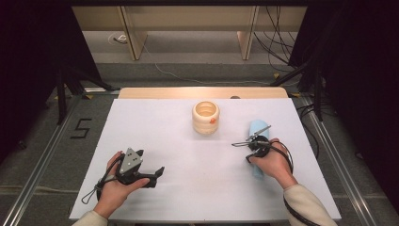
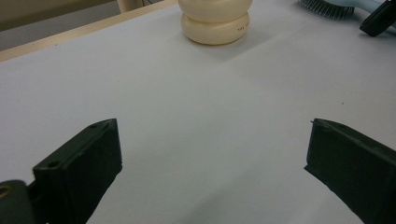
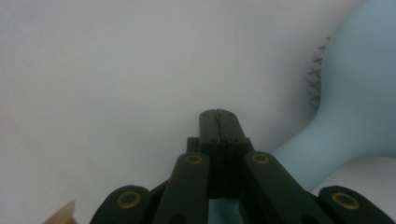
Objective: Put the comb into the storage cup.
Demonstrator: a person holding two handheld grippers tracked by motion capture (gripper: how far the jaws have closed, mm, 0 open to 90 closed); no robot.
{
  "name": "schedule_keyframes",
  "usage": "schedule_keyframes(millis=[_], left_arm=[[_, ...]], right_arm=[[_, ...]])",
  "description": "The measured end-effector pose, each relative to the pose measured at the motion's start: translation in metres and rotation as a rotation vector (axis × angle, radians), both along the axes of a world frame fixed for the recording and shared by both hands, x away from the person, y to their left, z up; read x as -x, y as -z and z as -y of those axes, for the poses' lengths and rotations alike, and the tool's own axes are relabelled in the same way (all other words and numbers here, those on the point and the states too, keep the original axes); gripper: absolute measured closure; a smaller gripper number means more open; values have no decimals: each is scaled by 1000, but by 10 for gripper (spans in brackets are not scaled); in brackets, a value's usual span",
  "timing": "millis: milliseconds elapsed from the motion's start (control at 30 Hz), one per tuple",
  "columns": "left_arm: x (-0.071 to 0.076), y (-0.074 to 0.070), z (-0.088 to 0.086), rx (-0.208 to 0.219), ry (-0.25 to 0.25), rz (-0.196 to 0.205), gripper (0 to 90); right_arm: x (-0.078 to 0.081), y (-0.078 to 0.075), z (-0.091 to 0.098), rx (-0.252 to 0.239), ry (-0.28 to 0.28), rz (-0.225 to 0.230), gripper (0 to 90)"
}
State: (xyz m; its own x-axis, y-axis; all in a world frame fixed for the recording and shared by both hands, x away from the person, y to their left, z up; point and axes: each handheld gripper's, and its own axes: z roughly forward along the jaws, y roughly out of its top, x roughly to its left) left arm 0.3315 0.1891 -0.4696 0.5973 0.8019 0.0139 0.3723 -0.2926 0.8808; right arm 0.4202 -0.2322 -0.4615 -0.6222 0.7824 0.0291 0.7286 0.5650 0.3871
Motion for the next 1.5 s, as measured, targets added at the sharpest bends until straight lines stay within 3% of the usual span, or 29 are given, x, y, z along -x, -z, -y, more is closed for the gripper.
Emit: schedule_keyframes(millis=[667, 1233, 1367, 1500], left_arm=[[0, 0, 0, 0, 2, 0, 31], [0, 0, 0, 1, 1, -2, 35], [0, 0, 0, 1, -1, -3, 36], [0, 0, 0, 0, 3, -3, 37]], right_arm=[[6, -2, 40, 4, 101, -8, 900], [7, -2, 44, 1, 113, 0, 900], [9, -3, 46, -39, 104, 15, 871], [13, -6, 47, -135, 94, 64, 828]])
